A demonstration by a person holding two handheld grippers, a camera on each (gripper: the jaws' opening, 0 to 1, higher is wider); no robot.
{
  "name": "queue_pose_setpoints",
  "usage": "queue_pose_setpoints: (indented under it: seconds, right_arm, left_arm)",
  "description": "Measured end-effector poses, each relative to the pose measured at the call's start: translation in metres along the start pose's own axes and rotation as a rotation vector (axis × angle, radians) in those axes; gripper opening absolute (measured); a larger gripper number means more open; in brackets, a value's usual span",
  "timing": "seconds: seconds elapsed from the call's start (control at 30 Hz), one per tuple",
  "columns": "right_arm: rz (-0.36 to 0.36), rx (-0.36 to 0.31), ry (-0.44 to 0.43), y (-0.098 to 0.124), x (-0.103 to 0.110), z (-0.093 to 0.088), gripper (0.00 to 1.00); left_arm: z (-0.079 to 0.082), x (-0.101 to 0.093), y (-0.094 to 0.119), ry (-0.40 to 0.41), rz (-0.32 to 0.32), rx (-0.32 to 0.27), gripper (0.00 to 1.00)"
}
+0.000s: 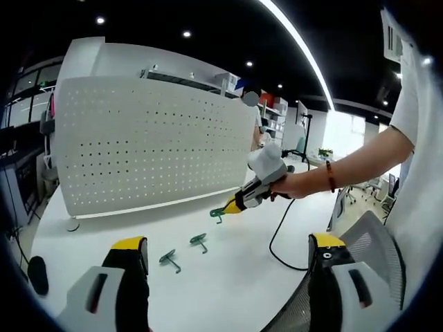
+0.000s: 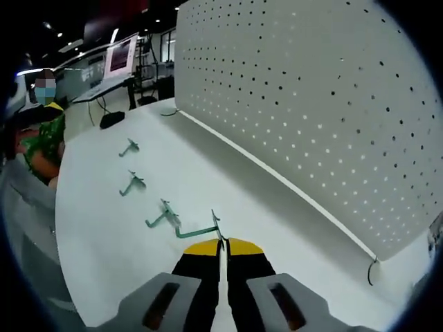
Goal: Insert the hook assembly into the mounting plate slot until the hook locks in place.
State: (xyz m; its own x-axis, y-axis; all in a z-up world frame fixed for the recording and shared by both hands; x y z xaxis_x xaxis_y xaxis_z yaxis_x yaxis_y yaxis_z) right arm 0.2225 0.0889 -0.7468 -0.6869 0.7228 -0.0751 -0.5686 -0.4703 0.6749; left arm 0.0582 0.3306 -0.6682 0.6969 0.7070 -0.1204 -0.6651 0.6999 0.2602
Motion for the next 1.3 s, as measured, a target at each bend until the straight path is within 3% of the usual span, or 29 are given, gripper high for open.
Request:
queue_pose_setpoints:
  seconds: [0.23,1.3]
  right_arm:
    - [-0.027,-0.084,-0.005,0.013,0.002,0.015,0.0]
    - [-0.038,-0.253,-0.019,0.05,0.021,0.046,0.01]
  left_arm:
    - [0.0,-0.004,-0.002,0.004,-0.012,-0.004,0.98]
    - [0.01,-0.013,-0.013,0.014,-0.054,-0.025,0.95]
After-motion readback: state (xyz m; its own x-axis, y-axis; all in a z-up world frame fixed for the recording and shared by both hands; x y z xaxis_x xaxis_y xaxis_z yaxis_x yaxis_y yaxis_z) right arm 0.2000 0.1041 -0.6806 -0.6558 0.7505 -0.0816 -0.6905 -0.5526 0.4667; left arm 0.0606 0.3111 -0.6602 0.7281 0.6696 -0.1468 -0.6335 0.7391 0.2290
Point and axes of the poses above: the point that each gripper's makers call its tool centre point, and the gripper's own axes: y roughly backward along the fingers, x roughly to its left, z roughly out of its top, the point moved 7 cm from there along y, roughly backward along the fingers, and after that the axes turned 3 degrees about -y, right-handed, at the moved point
